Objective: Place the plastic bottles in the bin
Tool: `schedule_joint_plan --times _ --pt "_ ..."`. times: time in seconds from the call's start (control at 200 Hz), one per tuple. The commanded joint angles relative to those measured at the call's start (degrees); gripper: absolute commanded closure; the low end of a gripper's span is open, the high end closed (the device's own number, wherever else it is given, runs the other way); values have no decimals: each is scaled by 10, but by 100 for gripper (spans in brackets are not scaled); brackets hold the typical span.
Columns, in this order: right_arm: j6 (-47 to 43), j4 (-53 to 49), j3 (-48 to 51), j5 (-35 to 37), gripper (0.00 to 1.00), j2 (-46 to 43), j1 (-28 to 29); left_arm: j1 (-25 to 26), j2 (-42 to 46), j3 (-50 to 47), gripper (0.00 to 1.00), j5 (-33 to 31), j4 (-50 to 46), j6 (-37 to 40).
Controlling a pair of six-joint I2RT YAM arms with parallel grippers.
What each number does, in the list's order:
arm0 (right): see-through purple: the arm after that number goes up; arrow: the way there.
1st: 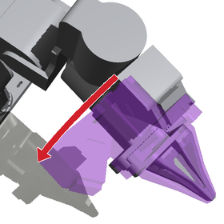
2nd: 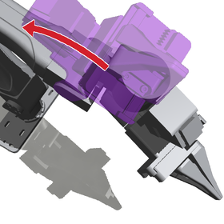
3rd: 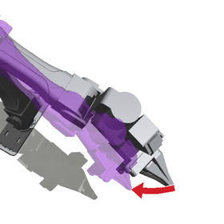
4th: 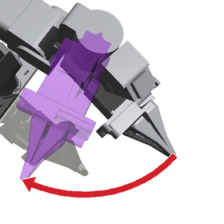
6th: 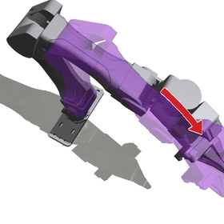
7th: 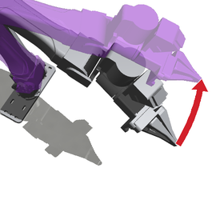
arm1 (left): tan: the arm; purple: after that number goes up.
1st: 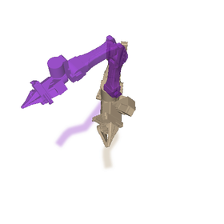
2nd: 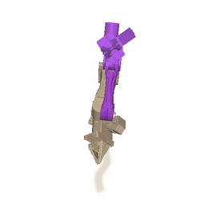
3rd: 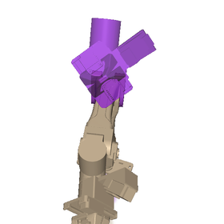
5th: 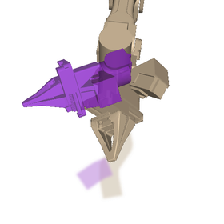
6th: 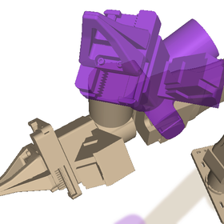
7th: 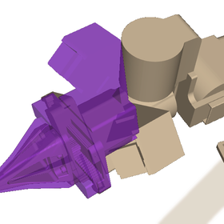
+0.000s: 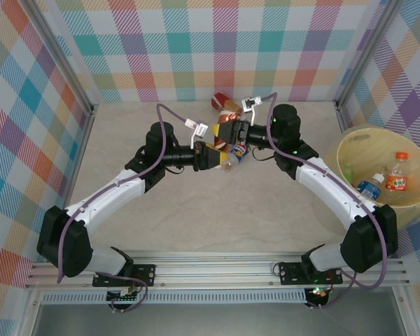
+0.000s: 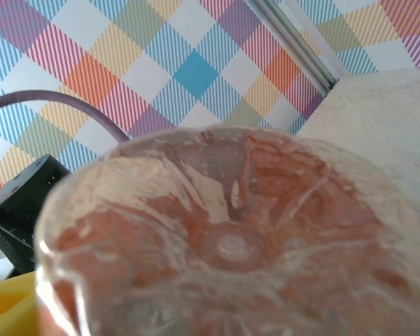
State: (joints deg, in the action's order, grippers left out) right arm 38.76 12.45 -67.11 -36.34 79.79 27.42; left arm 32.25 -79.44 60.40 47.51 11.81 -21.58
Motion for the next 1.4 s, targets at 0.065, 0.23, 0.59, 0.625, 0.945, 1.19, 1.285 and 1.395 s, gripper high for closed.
schedule_joint_plan --times 0.065,0.23,0.59,0.625,0.945,1.19,1.285,1.395 --pt "29 86 18 30 31 -21 3 6 -8 20 70 8 14 9" --pt "19 75 17 29 45 -23 3 6 -13 25 66 -5 4 9" --pt "-28 14 16 59 51 -47 3 6 -15 26 27 -39 0 -4" --pt "-37 -1 13 61 51 -50 3 6 -14 23 20 -39 5 -8" --pt "-110 -98 3 130 53 -77 3 6 15 0 0 -57 36 -12" --pt "-176 -230 -27 255 55 -103 1 6 50 -20 0 -159 22 -8" --pt "-198 -289 -43 315 55 -109 -2 6 66 -33 0 -229 14 -8" --pt "-233 -337 -55 377 55 -120 -7 6 78 -38 0 -313 -14 -8"
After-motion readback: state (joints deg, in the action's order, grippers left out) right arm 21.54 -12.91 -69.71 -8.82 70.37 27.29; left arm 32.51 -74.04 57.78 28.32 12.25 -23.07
